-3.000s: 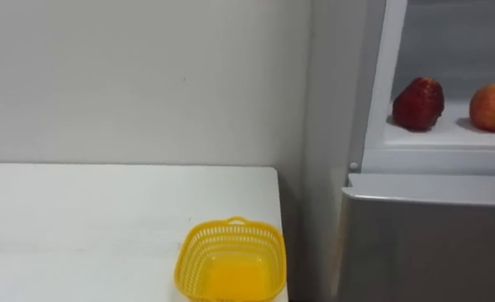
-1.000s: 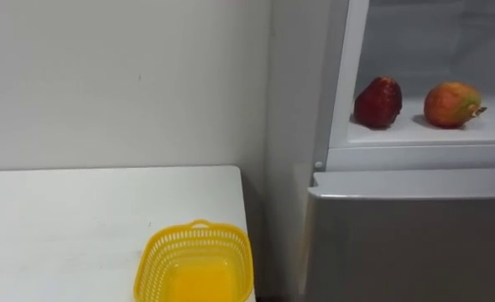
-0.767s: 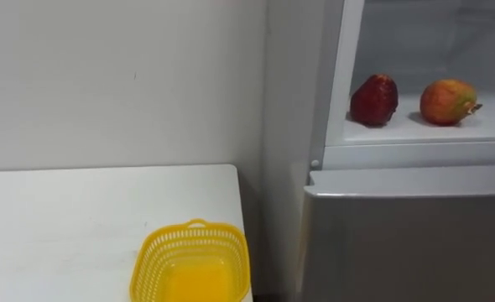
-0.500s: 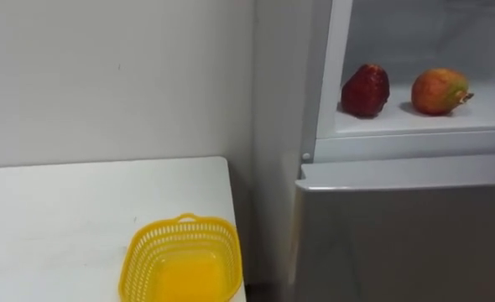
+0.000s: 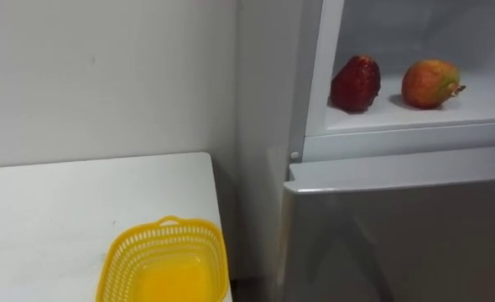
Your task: Retrieve from the upper fridge
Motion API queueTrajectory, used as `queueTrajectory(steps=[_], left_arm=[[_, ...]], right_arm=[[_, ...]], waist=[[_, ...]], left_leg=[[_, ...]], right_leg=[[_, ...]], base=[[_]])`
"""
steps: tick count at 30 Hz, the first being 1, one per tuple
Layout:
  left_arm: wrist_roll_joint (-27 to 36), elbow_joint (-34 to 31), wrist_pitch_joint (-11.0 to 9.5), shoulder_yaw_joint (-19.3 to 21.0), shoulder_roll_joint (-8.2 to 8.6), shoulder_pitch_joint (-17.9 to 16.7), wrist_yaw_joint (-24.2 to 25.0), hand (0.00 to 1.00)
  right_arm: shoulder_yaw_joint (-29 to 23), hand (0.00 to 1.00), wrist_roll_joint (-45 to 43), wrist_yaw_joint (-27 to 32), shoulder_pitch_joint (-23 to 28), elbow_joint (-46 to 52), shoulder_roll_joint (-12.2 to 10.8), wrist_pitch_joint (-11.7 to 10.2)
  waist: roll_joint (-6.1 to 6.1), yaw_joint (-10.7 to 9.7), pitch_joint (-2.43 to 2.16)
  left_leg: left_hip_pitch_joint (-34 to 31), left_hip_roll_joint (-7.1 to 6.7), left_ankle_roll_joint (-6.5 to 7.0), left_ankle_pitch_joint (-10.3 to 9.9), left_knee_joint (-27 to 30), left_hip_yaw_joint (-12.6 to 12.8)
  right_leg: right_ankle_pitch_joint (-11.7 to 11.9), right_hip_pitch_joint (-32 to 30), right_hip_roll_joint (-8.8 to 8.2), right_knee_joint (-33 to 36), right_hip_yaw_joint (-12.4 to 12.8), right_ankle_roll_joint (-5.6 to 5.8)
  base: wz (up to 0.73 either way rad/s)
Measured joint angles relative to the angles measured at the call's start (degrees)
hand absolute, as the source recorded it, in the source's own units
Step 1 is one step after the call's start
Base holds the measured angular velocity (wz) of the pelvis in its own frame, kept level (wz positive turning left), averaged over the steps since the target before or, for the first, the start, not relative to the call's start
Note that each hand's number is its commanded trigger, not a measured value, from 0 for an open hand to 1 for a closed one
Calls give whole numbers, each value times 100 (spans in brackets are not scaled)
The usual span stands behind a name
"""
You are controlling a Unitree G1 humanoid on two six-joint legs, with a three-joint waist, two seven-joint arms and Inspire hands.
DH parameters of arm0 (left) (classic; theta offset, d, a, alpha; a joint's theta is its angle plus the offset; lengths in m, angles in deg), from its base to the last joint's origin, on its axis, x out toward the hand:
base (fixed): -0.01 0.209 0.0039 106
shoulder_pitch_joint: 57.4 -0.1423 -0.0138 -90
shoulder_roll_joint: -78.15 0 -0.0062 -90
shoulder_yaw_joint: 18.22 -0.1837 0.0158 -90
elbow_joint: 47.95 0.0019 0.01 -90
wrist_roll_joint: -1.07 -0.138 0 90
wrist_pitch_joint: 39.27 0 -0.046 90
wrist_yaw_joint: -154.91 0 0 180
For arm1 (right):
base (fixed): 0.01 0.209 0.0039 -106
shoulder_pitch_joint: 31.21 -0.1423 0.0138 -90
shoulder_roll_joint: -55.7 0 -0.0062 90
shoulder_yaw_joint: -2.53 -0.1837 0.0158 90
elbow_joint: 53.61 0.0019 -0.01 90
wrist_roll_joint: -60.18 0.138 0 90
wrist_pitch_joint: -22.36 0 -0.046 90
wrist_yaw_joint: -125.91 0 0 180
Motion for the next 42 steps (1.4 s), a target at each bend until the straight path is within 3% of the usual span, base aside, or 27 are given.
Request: queueTrajectory(steps=[5,9,13,15,18,20,25,31,33,35,37,42], left_arm=[[-27,117,-18,-198,-30,-4,37,0],[-32,513,-65,-221,-25,35,145,0],[-33,688,-80,-345,-29,52,181,0],[-32,684,-113,-425,-35,61,181,0],[-32,683,-188,-435,-35,70,176,0],[-33,682,-218,-436,-37,72,174,0],[-38,682,-229,-442,-57,80,153,0],[-37,682,-229,-443,-110,101,113,0],[-31,683,-229,-441,-161,116,97,0],[-40,687,-229,-441,-191,137,98,0],[-56,686,-229,-435,-207,141,100,0],[-164,685,-222,-410,-228,188,124,0]], right_arm=[[-46,0,29,213,0,831,34,1],[-84,0,15,404,-245,1538,29,-95],[-48,0,-162,568,-480,2122,22,-450],[58,0,-575,777,-685,2319,31,-799],[172,0,-837,945,-823,2332,43,-1084],[235,0,-857,1037,-814,2332,83,-1152],[413,0,-1016,1265,-823,2331,252,-1243],[435,0,-964,1405,-881,2330,381,-1285],[419,0,-938,1504,-1064,2327,474,-1288],[356,0,-907,1599,-1242,2311,513,-1324],[286,0,-731,1669,-1471,2243,692,-1381],[-122,0,-729,1862,-1922,1928,784,-1396]], waist=[[73,-43,-35],[117,-108,-27],[126,-114,-17],[115,-94,-16],[103,-54,-19],[103,-11,-19],[66,55,-22],[-69,57,-25],[-135,56,-10],[-177,57,-20],[-205,53,-27],[-247,43,-20]], left_leg=[[-99,-1,0,0,2,111],[-102,19,0,0,8,115],[-118,33,0,0,10,118],[-113,41,0,0,11,131],[-109,44,0,0,11,136],[-110,43,0,0,11,143],[-124,53,0,0,12,143],[-151,63,-5,3,12,119],[-152,64,-5,3,11,116],[-145,67,-5,3,10,116],[-110,67,-5,3,9,100],[-102,72,-6,3,10,46]], right_leg=[[12,-120,3,22,25,-3],[52,-122,22,25,15,-17],[79,-142,37,36,15,-26],[94,-143,52,33,73,-30],[113,-136,63,19,103,-23],[125,-139,69,19,130,-19],[132,-153,86,18,149,-22],[136,-161,88,3,83,-28],[136,-161,88,2,79,-28],[137,-155,90,-7,79,-30],[138,-111,88,-11,75,-31],[139,-68,65,-11,-68,-32]], base=[[-4],[1],[1],[0],[0],[-2],[-1],[1],[0],[0],[0],[9]])
